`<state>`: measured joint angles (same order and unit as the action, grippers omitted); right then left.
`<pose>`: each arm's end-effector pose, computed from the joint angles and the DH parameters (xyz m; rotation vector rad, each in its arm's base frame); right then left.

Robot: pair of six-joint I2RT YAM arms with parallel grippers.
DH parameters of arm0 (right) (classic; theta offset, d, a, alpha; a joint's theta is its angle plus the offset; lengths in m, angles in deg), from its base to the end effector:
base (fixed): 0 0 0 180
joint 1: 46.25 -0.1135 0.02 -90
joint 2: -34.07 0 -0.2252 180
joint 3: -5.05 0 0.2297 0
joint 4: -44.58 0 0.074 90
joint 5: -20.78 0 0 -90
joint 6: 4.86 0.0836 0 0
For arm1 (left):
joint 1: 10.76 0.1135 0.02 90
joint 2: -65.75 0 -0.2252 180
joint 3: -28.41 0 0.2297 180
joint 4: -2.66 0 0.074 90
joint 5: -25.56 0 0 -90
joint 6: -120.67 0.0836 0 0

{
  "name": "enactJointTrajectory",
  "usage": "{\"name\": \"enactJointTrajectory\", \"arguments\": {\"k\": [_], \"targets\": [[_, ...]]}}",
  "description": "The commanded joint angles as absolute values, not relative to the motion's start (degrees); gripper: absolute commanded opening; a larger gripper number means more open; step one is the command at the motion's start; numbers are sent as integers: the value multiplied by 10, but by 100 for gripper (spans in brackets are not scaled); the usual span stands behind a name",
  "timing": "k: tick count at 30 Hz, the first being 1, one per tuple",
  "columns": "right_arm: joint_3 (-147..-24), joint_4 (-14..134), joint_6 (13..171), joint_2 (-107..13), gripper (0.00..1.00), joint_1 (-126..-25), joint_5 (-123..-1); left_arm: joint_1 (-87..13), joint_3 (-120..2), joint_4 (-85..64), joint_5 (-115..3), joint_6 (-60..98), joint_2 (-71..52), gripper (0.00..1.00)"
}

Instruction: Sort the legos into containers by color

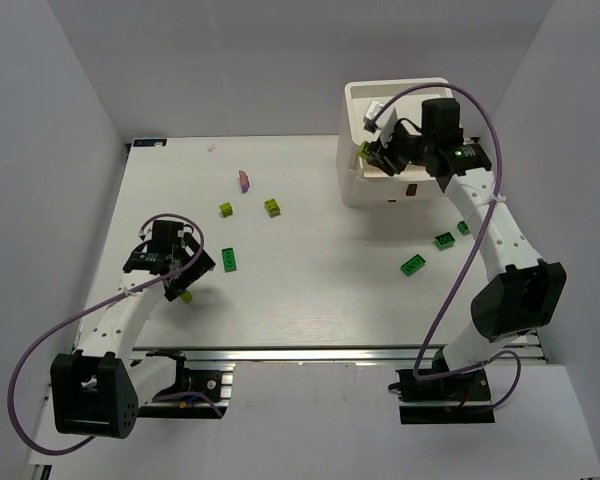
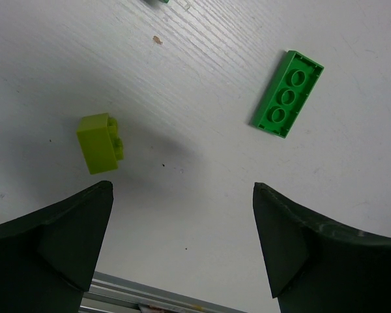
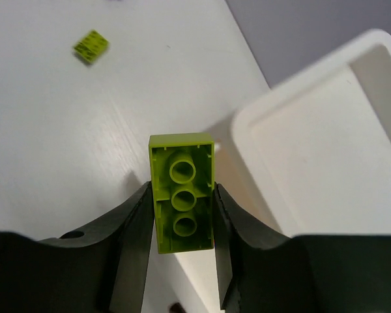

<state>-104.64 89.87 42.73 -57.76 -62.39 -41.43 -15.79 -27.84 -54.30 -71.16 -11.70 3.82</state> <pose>0.3514 0.1423 0.3409 -1.2242 1.5768 0.2030 0.2148 -0.0091 0.1500 -0.8862 2.5040 -0.1171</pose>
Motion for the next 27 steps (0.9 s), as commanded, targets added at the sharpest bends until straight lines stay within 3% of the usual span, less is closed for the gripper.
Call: {"name": "enactJointTrajectory", "arguments": {"k": [1,6,13,17,21,24,27], "targets": [[-1084,890,382,-581,4,-595,-430,-156,-288,-541,-719,-109,57,97],[-1084,914,327,-597,19,-573,-422,-156,-285,-546,-716,-113,67,98],[-1084,937,302,-615,57,-564,-418,-156,-278,-565,-722,-126,89,98],[-1092,926,320,-622,66,-556,-418,-156,-279,-574,-720,-139,89,98],[-1121,927,339,-625,66,-549,-401,-156,-282,-590,-728,-156,80,98],[-1156,919,387,-616,61,-547,-356,-156,-289,-612,-744,-175,70,98],[-1136,879,446,-583,43,-549,-280,-156,-292,-633,-764,-195,60,96]]}}
